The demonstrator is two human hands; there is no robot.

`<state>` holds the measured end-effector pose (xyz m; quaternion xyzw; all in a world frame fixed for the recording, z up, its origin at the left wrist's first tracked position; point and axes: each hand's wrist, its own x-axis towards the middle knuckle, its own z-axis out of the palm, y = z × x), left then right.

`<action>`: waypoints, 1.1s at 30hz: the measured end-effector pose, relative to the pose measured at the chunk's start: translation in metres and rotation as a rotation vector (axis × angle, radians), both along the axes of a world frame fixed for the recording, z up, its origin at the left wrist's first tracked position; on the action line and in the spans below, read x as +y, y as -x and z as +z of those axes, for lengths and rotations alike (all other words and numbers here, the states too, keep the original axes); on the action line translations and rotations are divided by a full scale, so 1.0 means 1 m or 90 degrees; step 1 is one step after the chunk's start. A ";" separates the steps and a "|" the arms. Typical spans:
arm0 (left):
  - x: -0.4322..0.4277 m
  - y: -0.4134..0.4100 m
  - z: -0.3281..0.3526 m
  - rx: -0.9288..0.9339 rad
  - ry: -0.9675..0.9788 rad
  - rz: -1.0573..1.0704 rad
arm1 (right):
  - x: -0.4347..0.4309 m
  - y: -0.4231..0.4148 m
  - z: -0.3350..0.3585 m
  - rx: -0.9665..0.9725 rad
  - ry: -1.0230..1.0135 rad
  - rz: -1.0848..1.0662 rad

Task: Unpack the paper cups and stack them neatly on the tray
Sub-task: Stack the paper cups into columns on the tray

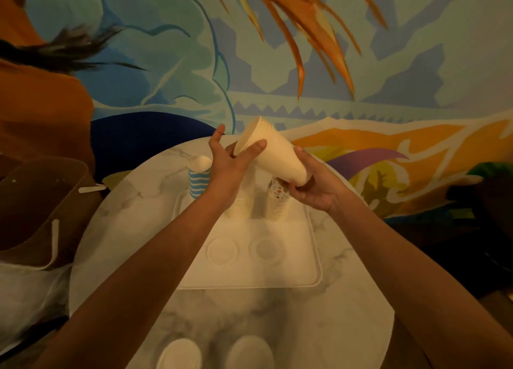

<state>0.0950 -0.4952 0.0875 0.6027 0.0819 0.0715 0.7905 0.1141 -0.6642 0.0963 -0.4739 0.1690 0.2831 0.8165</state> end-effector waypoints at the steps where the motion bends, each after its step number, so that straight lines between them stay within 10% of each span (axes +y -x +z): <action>1: 0.002 0.001 -0.001 0.012 -0.023 -0.007 | -0.003 -0.002 0.001 -0.010 0.000 -0.028; 20: 0.027 -0.013 -0.017 0.219 0.024 0.058 | 0.047 -0.060 0.036 -0.489 0.741 0.111; 33: 0.032 -0.016 -0.012 0.141 -0.097 -0.009 | 0.088 -0.058 0.001 -0.616 0.869 0.288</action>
